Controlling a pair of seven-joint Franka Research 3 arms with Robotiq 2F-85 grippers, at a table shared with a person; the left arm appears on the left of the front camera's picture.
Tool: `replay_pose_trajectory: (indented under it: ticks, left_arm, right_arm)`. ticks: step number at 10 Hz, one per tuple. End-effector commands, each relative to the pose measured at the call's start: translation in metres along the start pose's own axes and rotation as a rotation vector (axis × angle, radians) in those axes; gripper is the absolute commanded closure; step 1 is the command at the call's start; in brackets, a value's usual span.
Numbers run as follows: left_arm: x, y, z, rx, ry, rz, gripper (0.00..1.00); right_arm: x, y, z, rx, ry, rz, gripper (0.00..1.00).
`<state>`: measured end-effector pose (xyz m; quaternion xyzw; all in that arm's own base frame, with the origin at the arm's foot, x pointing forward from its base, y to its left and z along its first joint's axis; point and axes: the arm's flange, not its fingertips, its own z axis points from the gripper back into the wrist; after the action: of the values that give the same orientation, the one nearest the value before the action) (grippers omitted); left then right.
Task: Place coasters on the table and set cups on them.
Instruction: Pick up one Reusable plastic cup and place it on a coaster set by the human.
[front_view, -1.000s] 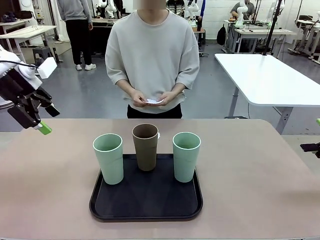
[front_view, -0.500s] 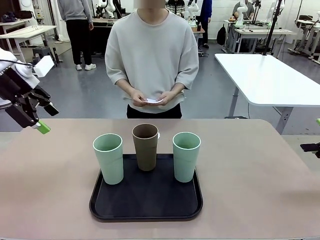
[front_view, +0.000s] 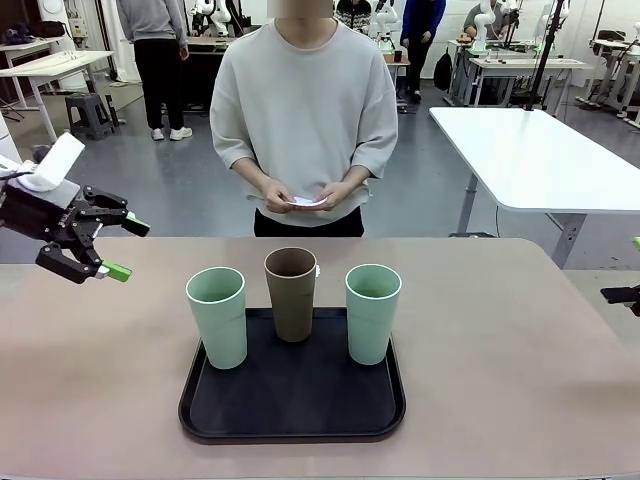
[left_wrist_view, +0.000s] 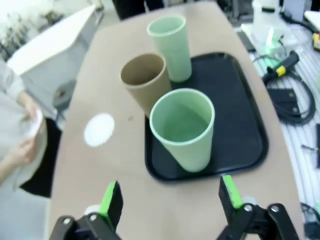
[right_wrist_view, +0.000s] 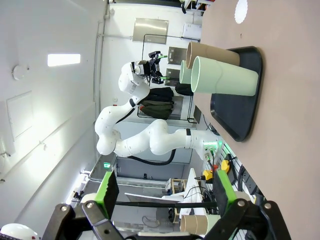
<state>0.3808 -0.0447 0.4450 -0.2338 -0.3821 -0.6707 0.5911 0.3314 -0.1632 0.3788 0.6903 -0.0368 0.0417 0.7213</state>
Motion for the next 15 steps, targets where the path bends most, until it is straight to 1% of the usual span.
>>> replay_pose_trajectory:
  ticks: [1, 2, 3, 4, 8, 9, 10, 11, 15]
  left_arm:
    - [-0.024, 0.002, -0.003, -0.042, -0.108, 0.052, 0.0]
    - [-0.036, 0.001, -0.008, -0.064, -0.152, 0.108, 0.0]
    - [-0.044, 0.001, -0.014, -0.099, -0.164, 0.166, 0.0]
    - [-0.049, -0.001, -0.018, -0.111, -0.163, 0.187, 0.0]
    - [-0.063, 0.007, -0.04, -0.152, -0.178, 0.204, 0.0]
    - [-0.061, 0.006, -0.04, -0.148, -0.164, 0.186, 0.0]
    - [-0.049, 0.004, -0.032, -0.132, -0.094, 0.188, 0.0]
    - [-0.062, 0.003, -0.042, -0.164, -0.146, 0.21, 0.0]
    - [-0.06, 0.004, -0.041, -0.163, -0.136, 0.206, 0.0]
  right_arm:
    - [0.001, 0.0, 0.001, 0.013, -0.001, 0.002, 0.0]
    - [0.001, 0.0, 0.001, 0.013, -0.001, 0.002, 0.0]
    - [0.001, 0.0, 0.001, 0.013, -0.001, 0.002, 0.0]
    - [0.001, 0.0, 0.001, 0.013, -0.001, 0.002, 0.0]
    - [0.001, 0.0, 0.001, 0.013, -0.001, 0.002, 0.0]
    - [0.001, 0.0, 0.001, 0.013, -0.001, 0.002, 0.0]
    - [0.001, 0.0, 0.001, 0.013, -0.001, 0.002, 0.0]
    - [0.001, 0.0, 0.001, 0.013, -0.001, 0.002, 0.0]
    - [0.001, 0.0, 0.001, 0.013, -0.001, 0.002, 0.0]
